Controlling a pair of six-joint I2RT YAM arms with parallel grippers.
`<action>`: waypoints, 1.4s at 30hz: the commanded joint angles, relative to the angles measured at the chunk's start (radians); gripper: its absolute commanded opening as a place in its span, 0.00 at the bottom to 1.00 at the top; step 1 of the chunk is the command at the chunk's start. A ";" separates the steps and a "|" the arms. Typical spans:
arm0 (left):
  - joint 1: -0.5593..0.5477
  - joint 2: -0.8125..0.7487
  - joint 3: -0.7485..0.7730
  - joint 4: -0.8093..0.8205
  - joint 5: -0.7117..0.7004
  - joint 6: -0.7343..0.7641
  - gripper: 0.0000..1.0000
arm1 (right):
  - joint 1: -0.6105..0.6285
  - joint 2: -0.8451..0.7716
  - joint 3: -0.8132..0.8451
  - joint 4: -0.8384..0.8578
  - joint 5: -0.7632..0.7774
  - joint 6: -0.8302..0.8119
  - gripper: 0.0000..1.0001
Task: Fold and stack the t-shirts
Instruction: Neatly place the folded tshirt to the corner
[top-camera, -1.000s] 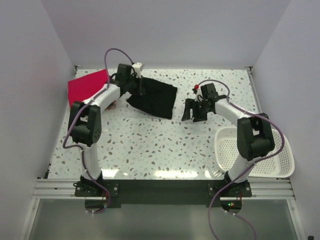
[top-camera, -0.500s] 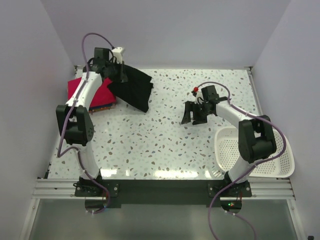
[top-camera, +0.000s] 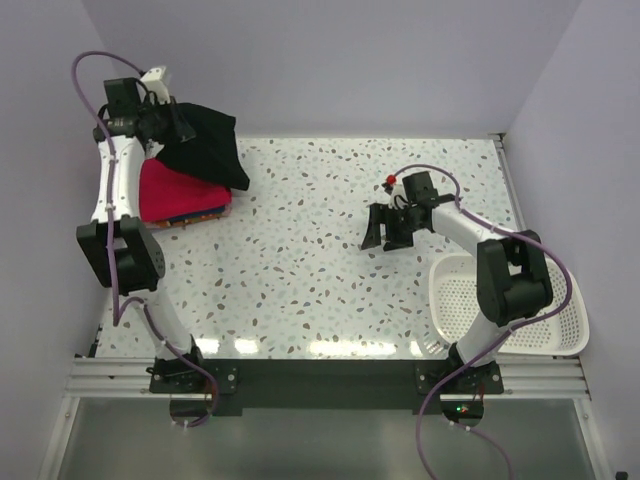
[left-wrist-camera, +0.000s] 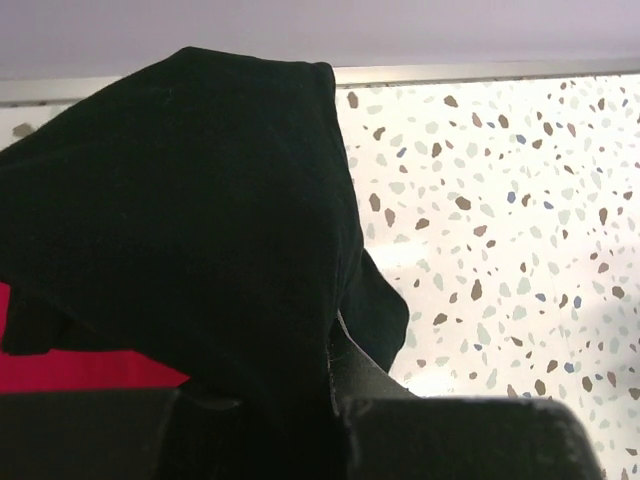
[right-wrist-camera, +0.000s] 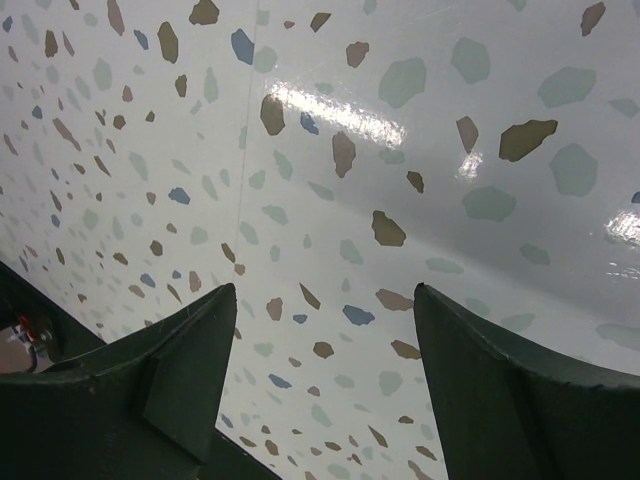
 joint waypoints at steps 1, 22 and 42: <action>0.062 -0.112 -0.024 0.040 0.087 -0.041 0.00 | 0.006 -0.005 -0.004 0.015 -0.031 -0.005 0.75; 0.208 -0.132 -0.316 0.198 0.009 -0.036 0.00 | 0.029 -0.061 0.004 -0.021 -0.017 -0.017 0.75; 0.146 -0.516 -0.542 0.283 -0.469 -0.087 1.00 | 0.030 -0.221 0.020 0.008 0.114 0.032 0.80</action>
